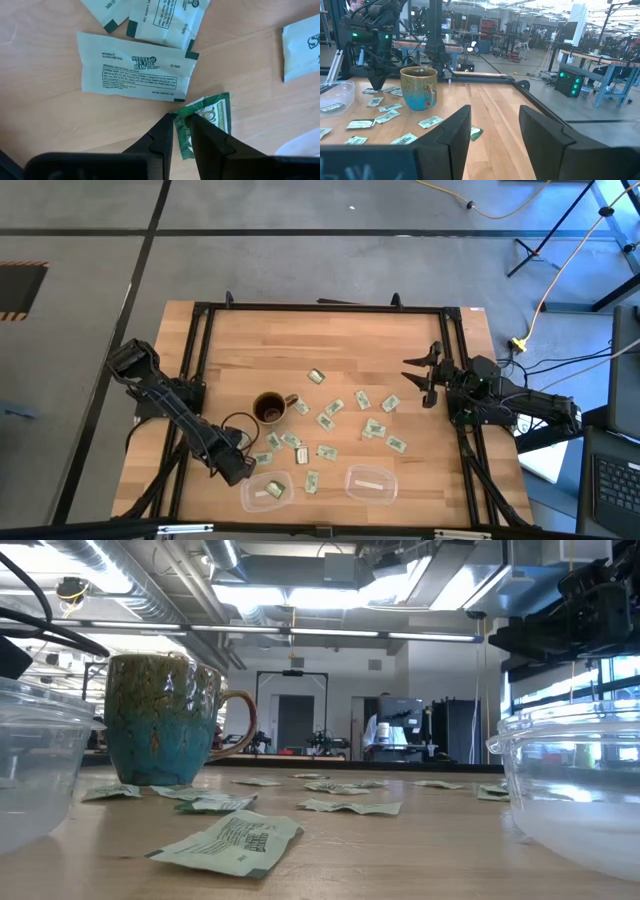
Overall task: Pick and place items into bin
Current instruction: Put the green stevia packet into the left transparent bin
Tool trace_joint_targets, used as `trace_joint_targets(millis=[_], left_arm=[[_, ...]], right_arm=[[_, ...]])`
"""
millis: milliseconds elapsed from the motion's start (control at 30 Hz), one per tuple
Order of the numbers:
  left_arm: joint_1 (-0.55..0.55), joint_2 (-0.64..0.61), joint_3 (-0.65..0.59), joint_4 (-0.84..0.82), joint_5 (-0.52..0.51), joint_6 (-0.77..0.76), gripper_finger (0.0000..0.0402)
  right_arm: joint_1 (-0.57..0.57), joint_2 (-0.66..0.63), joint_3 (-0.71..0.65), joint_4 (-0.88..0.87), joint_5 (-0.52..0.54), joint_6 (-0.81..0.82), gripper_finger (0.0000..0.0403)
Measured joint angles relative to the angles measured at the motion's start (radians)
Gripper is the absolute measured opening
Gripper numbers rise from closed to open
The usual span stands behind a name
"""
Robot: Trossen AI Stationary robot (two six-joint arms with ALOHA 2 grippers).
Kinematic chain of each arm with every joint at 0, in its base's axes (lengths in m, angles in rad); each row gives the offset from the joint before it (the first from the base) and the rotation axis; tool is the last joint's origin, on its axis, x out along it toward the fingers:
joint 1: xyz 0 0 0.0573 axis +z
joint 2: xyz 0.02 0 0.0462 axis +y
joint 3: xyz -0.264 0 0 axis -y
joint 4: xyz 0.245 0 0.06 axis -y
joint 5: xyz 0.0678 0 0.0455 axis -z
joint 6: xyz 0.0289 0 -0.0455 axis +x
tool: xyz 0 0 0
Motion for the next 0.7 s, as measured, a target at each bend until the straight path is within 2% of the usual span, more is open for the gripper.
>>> trace_joint_targets(millis=[367,500,700], left_arm=[[0.0,0.002,0.0,0.01,-0.001,0.018,0.0026],[0.0,0.002,-0.002,0.03,-0.007,0.06,0.0046],[-0.002,0.002,-0.002,0.034,-0.035,0.044,0.0084]], right_arm=[[0.0,0.0,0.0,0.0,0.0,0.0,0.0171],[0.0,0.0,0.0,0.0,0.0,0.0,0.0171],[0.0,0.0,0.0,0.0,0.0,-0.001,0.0171]])
